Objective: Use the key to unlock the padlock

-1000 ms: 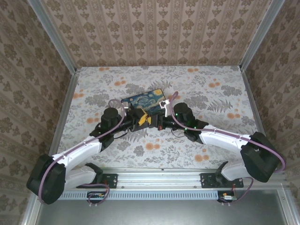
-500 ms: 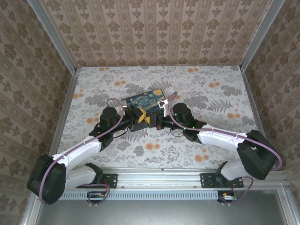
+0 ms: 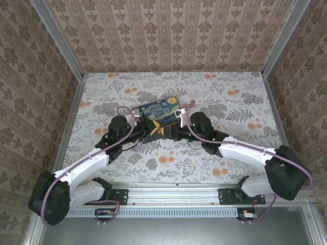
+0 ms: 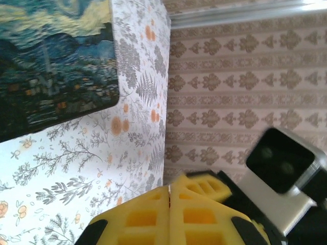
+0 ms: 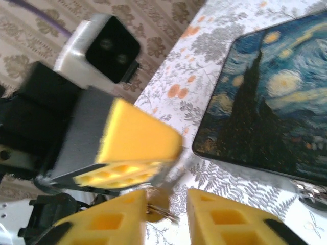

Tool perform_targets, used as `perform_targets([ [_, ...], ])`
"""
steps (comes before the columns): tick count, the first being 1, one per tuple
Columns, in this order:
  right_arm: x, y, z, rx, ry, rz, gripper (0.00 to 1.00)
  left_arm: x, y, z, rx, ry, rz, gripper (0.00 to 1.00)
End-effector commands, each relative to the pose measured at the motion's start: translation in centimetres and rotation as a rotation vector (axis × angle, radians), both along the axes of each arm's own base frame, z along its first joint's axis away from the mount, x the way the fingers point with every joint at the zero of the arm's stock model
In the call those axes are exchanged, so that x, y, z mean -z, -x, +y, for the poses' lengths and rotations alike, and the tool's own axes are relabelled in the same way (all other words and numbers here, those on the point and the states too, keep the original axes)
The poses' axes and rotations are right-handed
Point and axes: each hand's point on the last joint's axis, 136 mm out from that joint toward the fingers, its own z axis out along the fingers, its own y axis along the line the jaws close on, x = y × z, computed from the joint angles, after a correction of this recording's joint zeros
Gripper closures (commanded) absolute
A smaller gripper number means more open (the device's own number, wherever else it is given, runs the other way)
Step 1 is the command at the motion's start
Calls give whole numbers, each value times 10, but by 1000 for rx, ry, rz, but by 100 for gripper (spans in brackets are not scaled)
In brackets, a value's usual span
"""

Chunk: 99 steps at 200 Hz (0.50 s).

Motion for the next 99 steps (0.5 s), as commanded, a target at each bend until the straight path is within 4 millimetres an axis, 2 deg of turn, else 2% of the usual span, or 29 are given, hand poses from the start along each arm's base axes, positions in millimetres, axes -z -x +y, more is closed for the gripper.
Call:
perform_targets([
  [1,2,-2,-15,45,28,3,62,-38,10,-5,98,-11,-187,100],
  [62,-23,13,-4,-52,-119,-24,50,-44,14,-9,142,7,-241,100],
  [99,-29,13,-5,-44,-169,-14,49,-46,14,-10,148,-10,-246,100],
])
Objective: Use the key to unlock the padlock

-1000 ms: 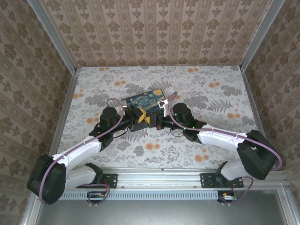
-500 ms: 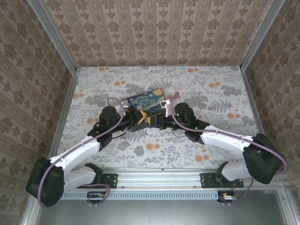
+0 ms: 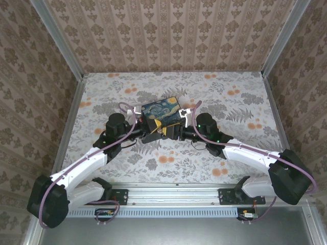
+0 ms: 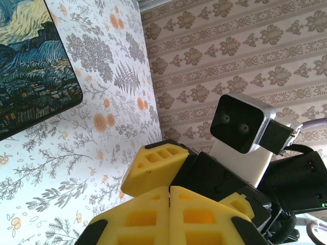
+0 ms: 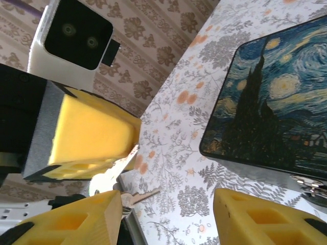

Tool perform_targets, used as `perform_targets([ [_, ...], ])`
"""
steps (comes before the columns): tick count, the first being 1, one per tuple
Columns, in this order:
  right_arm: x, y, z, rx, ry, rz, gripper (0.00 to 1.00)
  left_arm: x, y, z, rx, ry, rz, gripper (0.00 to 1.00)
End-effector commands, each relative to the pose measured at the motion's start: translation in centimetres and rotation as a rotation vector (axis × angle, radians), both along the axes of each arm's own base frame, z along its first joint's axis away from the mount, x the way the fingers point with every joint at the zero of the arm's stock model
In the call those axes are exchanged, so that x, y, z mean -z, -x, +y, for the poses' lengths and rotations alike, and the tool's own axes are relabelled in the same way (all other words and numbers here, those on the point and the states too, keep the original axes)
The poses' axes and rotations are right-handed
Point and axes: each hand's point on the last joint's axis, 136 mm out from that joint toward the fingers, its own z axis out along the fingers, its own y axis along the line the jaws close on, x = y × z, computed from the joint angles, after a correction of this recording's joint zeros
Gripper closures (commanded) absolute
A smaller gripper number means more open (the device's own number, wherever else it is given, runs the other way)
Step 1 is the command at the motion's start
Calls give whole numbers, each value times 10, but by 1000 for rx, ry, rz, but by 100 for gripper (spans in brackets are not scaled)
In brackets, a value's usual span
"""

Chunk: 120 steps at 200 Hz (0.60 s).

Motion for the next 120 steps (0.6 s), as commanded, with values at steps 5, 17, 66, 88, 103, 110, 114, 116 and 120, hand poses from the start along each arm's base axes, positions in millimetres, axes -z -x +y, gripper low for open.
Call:
perform_targets([
  [5,-20,5,3,-27,-88,-19,49,-19,2,-2,29,10,-72,100],
  [17,-22,4,0,-15,-96,-15,50,-17,1,-2,24,6,-69,100],
  [66,-23,8,3,-46,-97,24,50,-17,-4,-2,4,7,-63,100],
  [88,-15,7,8,-49,-104,47,50,-18,-6,-4,5,13,-62,100],
  [103,-13,6,12,-57,-114,52,50,-19,-7,-4,7,17,-61,100],
  [110,-14,6,15,-63,-123,49,50,-19,-6,-5,10,17,-63,100],
  [114,-15,6,16,-67,-125,47,50,-19,-7,-5,9,17,-63,100],
  [116,-15,6,17,-70,-126,47,50,-19,-6,-5,10,17,-63,100],
  [120,-15,7,19,-75,-129,48,51,-19,-6,-5,10,16,-64,100],
])
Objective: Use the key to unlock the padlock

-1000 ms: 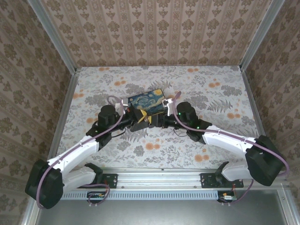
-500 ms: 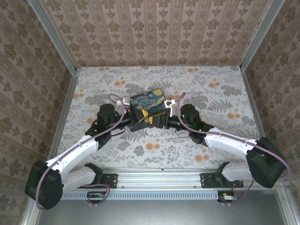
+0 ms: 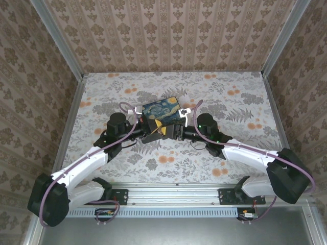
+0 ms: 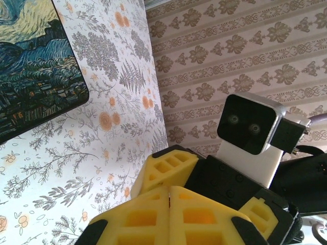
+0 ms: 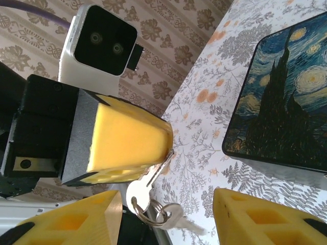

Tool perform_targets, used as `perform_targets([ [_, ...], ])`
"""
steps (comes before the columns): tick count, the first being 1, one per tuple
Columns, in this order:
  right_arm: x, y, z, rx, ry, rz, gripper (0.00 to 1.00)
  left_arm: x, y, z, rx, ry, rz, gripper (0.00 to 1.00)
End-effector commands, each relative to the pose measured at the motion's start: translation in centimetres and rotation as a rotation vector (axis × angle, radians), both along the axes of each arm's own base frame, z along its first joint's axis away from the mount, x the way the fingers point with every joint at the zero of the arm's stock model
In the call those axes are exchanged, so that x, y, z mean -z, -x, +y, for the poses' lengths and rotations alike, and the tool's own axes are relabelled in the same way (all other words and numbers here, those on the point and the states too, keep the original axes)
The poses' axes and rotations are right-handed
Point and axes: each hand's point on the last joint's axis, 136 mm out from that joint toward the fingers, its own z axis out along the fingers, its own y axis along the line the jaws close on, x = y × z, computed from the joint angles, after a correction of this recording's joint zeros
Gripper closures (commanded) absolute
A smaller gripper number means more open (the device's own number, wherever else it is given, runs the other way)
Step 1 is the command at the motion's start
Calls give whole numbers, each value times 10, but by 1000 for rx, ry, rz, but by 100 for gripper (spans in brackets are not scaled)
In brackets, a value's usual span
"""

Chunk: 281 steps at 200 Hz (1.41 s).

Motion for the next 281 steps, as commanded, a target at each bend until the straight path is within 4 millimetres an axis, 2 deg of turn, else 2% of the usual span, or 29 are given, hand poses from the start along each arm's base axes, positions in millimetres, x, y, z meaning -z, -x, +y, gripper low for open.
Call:
perform_targets([
  [1,-12,3,12,-44,-54,-13,51,-25,-4,-4,10,36,-72,100],
  [37,-16,7,23,-78,-74,-12,61,-25,-6,-4,4,34,-74,100],
  [41,-6,5,25,-78,-61,7,63,-25,-6,-4,4,34,-76,100],
  [59,-3,4,25,-71,-64,16,69,-24,-6,-3,4,33,-74,100],
  [89,-8,7,27,-94,-104,12,88,-22,-8,0,-15,33,-72,100],
  [108,-9,8,27,-96,-105,15,96,-22,-9,4,-27,30,-75,100],
  [134,-1,7,22,-86,-66,16,98,-19,-11,12,-63,11,-80,100],
  [176,11,4,14,-76,2,3,100,-18,-6,16,-56,-14,-87,98],
  [185,13,4,13,-83,14,-3,100,-18,-6,15,-54,-16,-88,95],
  [188,3,5,11,-85,1,-26,100,-19,-5,16,-54,-16,-90,93],
  [194,1,6,10,-92,5,-33,100,-18,-5,16,-53,-20,-89,90],
  [219,7,7,4,-120,58,-34,100,-17,-5,18,-49,-40,-92,79],
  [245,12,13,-1,-162,101,-33,100,-18,-2,19,-27,-67,-110,77],
  [281,13,21,-4,-212,141,-47,100,-20,11,8,104,-119,-164,66],
])
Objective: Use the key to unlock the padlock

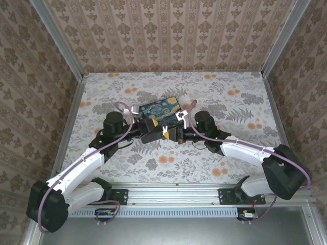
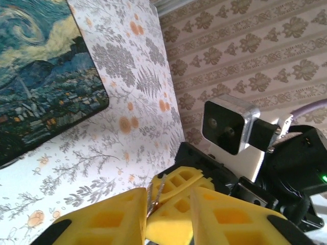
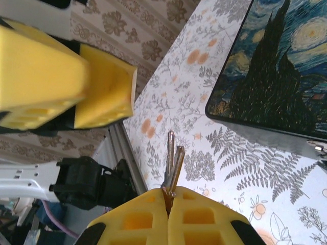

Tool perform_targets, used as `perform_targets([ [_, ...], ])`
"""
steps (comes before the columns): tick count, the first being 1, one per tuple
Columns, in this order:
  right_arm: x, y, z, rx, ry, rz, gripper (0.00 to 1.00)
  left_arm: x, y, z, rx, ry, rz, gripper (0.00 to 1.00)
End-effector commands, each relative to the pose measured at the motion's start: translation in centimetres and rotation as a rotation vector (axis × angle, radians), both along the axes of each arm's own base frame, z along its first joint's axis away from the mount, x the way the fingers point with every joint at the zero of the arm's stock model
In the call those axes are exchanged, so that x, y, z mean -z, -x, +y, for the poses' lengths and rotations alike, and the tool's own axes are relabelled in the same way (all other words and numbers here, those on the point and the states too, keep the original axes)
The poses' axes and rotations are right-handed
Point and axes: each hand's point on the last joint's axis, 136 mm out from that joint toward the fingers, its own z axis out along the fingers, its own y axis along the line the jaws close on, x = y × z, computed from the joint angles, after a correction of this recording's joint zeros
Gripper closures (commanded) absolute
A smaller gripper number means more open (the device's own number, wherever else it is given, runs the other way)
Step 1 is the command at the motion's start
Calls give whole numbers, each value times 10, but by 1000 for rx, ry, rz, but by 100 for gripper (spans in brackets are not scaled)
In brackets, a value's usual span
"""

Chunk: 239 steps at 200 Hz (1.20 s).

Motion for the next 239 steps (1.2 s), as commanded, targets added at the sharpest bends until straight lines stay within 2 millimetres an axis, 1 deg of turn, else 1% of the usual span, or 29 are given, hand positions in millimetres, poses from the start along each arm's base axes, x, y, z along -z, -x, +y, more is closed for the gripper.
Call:
perform_targets([
  [1,-17,11,-1,-79,10,-53,100,-17,11,-8,115,-38,-95,66],
  [22,-19,16,-1,-107,21,-53,100,-5,18,-11,181,-137,-129,64],
  [40,-19,18,-2,-118,29,-49,100,0,23,-17,238,-168,-149,64],
  [63,-20,21,-3,-131,29,-48,100,11,29,-26,294,-200,-153,68],
  [83,-21,21,-5,-132,33,-46,100,18,27,-26,289,-209,-143,69],
  [113,-24,23,-6,-138,27,-48,100,17,28,-27,299,-209,-158,72],
  [156,-25,21,-2,-156,14,-41,100,18,31,-31,324,-182,-155,73],
  [167,-25,21,-1,-156,9,-36,100,18,31,-32,327,-178,-156,76],
  [195,-27,21,0,-162,-3,-38,100,17,33,-33,338,-171,-160,78],
  [239,-25,20,2,-171,-6,-23,100,17,33,-36,348,-164,-160,83],
])
